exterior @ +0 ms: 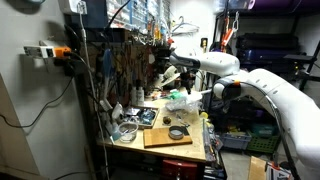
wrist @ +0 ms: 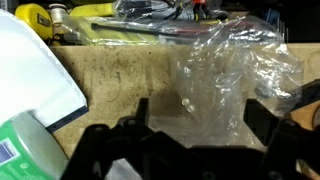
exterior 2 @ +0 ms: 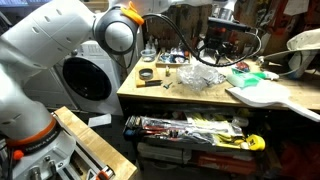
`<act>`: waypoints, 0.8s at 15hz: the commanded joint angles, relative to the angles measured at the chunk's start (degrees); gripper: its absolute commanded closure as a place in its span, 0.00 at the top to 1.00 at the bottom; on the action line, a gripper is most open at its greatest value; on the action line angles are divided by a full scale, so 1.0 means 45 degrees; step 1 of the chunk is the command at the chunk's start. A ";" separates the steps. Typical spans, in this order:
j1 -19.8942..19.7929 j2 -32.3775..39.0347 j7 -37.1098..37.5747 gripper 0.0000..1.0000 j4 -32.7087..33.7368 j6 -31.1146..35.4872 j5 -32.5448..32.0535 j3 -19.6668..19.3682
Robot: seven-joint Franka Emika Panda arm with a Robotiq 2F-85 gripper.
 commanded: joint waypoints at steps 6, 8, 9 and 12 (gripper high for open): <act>-0.0941 -0.0225 -0.6696 1.00 -0.0306 0.1148 -0.0335 0.0020; -0.1012 -0.0260 -0.7462 1.00 -0.0135 0.1783 -0.0268 -0.0025; -0.1058 -0.0324 -0.7407 1.00 -0.0046 0.2133 -0.0081 0.0034; -0.1169 -0.0891 -0.5467 1.00 -0.0101 0.2074 0.1082 0.0489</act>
